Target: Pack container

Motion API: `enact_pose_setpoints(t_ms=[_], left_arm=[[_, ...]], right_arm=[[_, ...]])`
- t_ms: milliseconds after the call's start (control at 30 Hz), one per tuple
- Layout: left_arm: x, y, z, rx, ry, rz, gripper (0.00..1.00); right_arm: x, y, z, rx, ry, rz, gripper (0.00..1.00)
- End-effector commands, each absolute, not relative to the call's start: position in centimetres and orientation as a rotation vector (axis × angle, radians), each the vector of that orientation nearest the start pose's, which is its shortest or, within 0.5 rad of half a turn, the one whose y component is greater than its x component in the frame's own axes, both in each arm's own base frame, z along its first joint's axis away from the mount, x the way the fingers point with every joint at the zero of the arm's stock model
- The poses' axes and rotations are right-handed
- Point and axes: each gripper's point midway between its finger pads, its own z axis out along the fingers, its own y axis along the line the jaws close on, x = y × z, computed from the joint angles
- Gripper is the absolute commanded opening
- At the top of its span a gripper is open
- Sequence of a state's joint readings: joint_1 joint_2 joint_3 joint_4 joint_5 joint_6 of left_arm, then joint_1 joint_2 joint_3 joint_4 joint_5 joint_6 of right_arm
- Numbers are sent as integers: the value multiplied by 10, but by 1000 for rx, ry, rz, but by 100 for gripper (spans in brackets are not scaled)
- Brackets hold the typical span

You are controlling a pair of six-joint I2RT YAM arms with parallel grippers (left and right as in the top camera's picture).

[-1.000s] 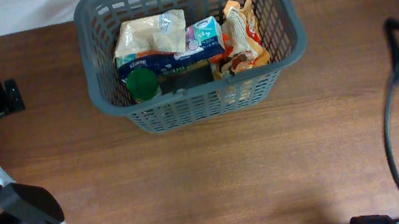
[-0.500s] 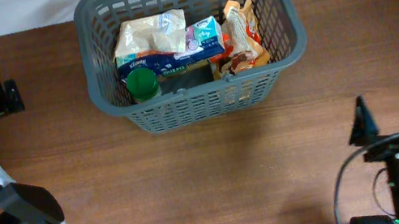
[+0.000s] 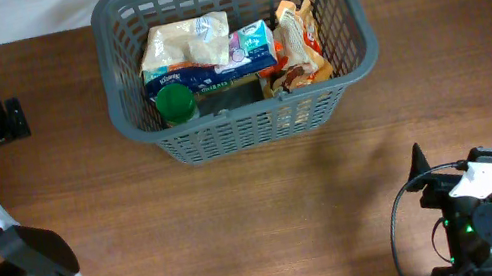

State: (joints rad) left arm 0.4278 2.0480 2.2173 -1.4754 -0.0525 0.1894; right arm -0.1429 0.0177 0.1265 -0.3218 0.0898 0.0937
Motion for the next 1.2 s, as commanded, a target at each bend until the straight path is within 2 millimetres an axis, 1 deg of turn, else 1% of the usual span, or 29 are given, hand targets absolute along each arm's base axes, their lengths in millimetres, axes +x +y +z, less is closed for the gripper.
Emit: enact_pose_setpoints(t_ms=[0, 133, 300, 867, 933, 1033, 1067, 1100, 1167], left_arm=[[393, 191, 210, -364, 2880, 188, 99], [393, 191, 210, -364, 2880, 188, 99], [393, 191, 210, -364, 2880, 188, 99], [392, 191, 212, -364, 2876, 190, 99], [390, 188, 227, -354, 2839, 203, 99], [381, 170, 273, -302, 2732, 235, 99], [377, 161, 289, -279, 2691, 245, 99], [371, 150, 309, -248, 2643, 254, 99], [360, 127, 342, -182, 2557, 260, 99]], right_arm=[[228, -49, 151, 272, 1755, -128, 99], [228, -49, 150, 272, 1760, -128, 99], [226, -49, 139, 275, 1799, -129, 99], [226, -49, 139, 275, 1799, -129, 99], [226, -49, 139, 275, 1799, -130, 99], [226, -49, 139, 275, 1798, -130, 100], [226, -49, 139, 275, 1798, -130, 99], [226, -49, 139, 275, 1799, -130, 99], [226, -49, 139, 275, 1798, -130, 99]])
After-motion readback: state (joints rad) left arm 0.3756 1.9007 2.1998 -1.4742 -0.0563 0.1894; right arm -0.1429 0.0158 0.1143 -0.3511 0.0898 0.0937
